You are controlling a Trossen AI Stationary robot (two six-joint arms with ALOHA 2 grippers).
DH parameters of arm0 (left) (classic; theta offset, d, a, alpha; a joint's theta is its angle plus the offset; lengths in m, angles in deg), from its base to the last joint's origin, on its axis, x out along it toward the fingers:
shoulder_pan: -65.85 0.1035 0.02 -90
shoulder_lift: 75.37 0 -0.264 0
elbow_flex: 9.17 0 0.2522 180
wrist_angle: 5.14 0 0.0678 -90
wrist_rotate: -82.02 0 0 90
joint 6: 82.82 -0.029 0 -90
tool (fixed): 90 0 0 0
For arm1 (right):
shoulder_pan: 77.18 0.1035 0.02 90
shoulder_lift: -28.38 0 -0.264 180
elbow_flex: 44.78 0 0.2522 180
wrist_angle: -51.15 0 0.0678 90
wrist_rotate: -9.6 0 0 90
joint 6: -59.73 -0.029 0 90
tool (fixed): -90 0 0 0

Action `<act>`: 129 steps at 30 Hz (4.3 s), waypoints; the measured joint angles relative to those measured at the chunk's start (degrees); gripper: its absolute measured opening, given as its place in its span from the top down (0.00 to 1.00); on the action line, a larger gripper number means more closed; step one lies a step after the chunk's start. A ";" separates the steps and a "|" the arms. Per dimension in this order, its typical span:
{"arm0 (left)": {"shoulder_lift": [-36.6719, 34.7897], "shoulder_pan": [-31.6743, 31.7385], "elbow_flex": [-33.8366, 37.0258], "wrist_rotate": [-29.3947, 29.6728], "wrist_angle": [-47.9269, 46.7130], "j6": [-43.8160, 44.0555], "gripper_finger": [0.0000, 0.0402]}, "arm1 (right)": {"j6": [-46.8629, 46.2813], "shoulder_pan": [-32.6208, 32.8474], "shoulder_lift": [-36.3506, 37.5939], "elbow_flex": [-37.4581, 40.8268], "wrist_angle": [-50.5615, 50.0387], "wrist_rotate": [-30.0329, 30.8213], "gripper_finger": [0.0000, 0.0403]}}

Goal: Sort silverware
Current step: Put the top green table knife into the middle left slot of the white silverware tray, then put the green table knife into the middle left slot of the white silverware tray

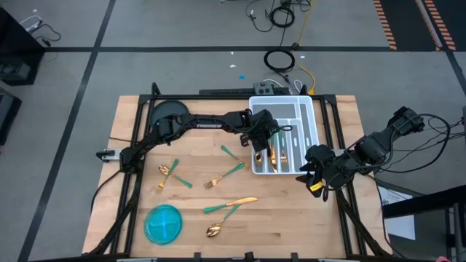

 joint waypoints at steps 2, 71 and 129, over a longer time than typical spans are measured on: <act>0.01 -0.06 0.00 -0.04 0.31 -0.01 0.86 | -2.41 -0.46 -0.22 -0.02 -1.94 1.74 0.50; -2.75 -2.99 -0.04 7.57 0.21 20.81 0.86 | 8.52 -12.66 -11.76 0.02 -0.52 1.34 0.38; -104.29 -5.77 41.77 -14.49 -15.32 95.83 0.86 | 53.14 -18.12 -62.38 -29.27 26.25 -20.30 0.38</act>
